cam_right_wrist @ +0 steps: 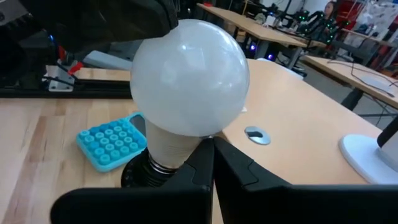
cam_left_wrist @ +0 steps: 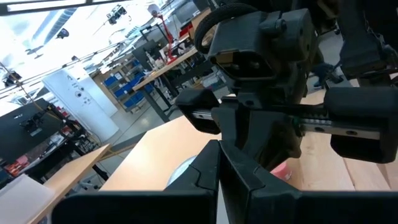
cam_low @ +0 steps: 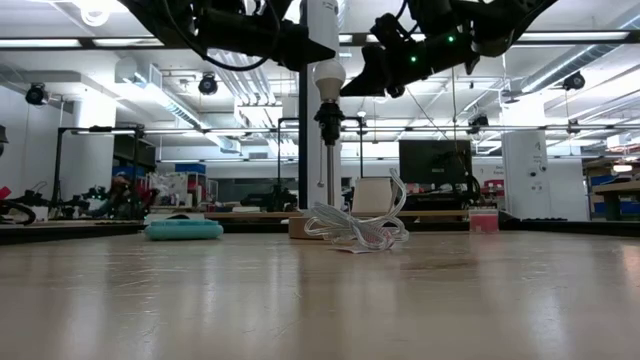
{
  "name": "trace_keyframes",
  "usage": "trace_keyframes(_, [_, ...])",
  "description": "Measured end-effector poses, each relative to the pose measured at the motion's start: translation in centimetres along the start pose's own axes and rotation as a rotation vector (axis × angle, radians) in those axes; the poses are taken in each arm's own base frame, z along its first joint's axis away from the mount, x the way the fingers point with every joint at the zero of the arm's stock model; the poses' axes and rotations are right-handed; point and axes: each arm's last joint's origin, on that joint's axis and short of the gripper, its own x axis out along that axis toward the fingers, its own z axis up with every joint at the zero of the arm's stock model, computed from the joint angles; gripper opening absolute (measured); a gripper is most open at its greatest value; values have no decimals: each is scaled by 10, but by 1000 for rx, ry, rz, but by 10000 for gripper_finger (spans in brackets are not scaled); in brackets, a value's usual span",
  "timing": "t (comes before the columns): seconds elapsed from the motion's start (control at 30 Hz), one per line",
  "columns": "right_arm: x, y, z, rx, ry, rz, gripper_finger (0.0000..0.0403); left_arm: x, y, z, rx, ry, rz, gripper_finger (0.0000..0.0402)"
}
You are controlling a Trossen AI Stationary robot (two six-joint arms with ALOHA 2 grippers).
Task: Screw lightbulb
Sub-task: Insert the light bulb into the desk lamp
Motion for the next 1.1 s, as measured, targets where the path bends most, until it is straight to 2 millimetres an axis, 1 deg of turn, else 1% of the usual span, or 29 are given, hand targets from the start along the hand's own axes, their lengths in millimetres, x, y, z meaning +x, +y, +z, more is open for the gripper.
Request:
trace_keyframes(0.27, [0,6,2,-4,-2,15,0,0,0,0,2,7,-5,0])
trace_keyframes(0.87, [-6,9,7,-5,-2,49,0,-1,1,-2,7,41,37,0])
trace_keyframes(1.0, [-9,7,7,-12,30,-29,0,-1,1,-1,5,36,32,0])
trace_keyframes(1.1, [-10,4,9,-22,28,-54,0,-1,1,-1,2,29,20,0])
